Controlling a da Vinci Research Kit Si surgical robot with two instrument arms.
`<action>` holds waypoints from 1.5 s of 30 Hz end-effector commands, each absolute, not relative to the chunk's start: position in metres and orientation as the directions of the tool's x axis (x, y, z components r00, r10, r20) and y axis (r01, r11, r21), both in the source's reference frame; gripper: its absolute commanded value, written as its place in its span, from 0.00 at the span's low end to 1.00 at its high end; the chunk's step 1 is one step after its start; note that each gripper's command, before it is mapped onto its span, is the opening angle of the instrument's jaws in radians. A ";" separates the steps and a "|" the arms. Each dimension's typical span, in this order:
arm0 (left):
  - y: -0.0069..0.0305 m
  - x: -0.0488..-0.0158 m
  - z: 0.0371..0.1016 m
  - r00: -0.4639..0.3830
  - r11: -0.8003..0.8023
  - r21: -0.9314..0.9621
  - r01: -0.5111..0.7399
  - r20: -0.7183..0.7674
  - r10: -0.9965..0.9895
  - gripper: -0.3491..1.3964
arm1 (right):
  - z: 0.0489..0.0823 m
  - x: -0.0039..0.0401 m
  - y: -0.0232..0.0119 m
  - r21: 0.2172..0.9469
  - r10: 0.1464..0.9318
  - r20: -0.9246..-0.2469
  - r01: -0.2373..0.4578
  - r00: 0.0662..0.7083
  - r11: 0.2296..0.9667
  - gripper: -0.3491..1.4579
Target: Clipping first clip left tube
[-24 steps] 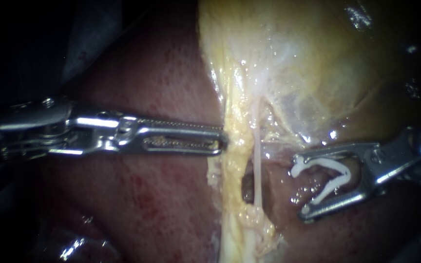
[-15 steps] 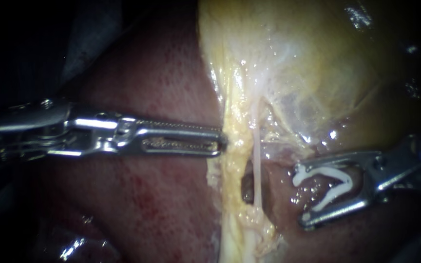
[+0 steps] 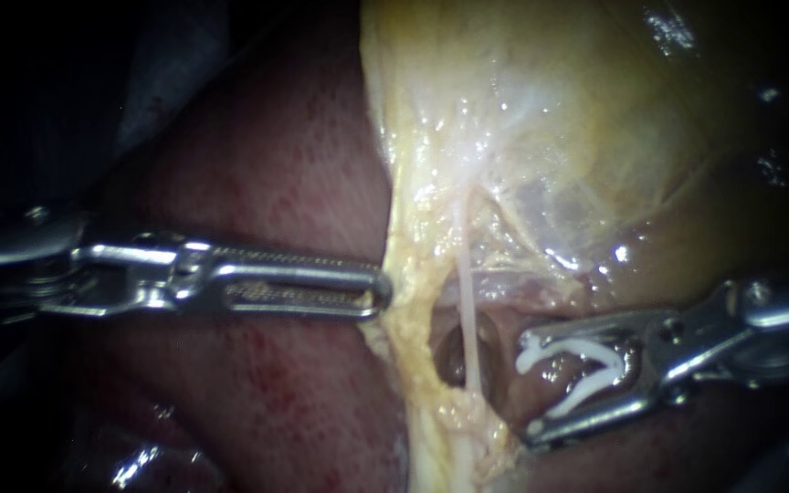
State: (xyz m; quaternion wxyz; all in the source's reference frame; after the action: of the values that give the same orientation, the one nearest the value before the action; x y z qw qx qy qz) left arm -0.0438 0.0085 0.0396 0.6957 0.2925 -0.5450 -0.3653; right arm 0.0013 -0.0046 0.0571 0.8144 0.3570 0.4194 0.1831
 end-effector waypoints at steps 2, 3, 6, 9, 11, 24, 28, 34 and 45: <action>0.0084 -0.0436 0.0391 0.139 0.562 0.805 0.190 0.544 -0.827 0.00 | 0.0573 0.0020 -0.0048 0.735 0.596 -0.552 0.001 0.583 0.679 0.51; 0.0084 -0.0436 0.0388 0.139 0.561 0.806 0.189 0.544 -0.828 0.00 | 0.0575 0.0025 -0.0050 0.734 0.596 -0.552 0.000 0.583 0.680 0.51; 0.0081 -0.0437 0.0382 0.139 0.561 0.806 0.189 0.543 -0.828 0.00 | 0.0580 0.0034 -0.0053 0.732 0.595 -0.553 -0.001 0.584 0.681 0.51; 0.0079 -0.0439 0.0378 0.136 0.561 0.807 0.188 0.544 -0.828 0.00 | 0.0585 0.0042 -0.0056 0.732 0.593 -0.553 0.000 0.586 0.682 0.51; 0.0078 -0.0440 0.0376 0.136 0.561 0.807 0.188 0.544 -0.828 0.00 | 0.0588 0.0046 -0.0057 0.731 0.592 -0.553 0.001 0.587 0.682 0.51; 0.0074 -0.0441 0.0369 0.136 0.561 0.807 0.187 0.544 -0.828 0.00 | 0.0607 0.0056 -0.0056 0.730 0.589 -0.553 0.001 0.589 0.684 0.51; 0.0073 -0.0442 0.0368 0.133 0.560 0.807 0.186 0.544 -0.828 0.00 | 0.0611 0.0062 -0.0057 0.733 0.587 -0.551 0.007 0.593 0.681 0.51; 0.0073 -0.0442 0.0367 0.133 0.560 0.807 0.186 0.544 -0.828 0.00 | 0.0616 0.0073 -0.0063 0.737 0.579 -0.549 0.023 0.603 0.675 0.51; 0.0074 -0.0442 0.0369 0.133 0.560 0.807 0.186 0.544 -0.828 0.00 | 0.0619 0.0087 -0.0077 0.745 0.561 -0.548 0.055 0.620 0.665 0.50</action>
State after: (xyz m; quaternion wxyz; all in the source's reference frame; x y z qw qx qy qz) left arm -0.0442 0.0075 0.0368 0.6934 0.2931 -0.5473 -0.3657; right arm 0.0089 -0.0078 0.0619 0.8165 0.3803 0.4067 0.1528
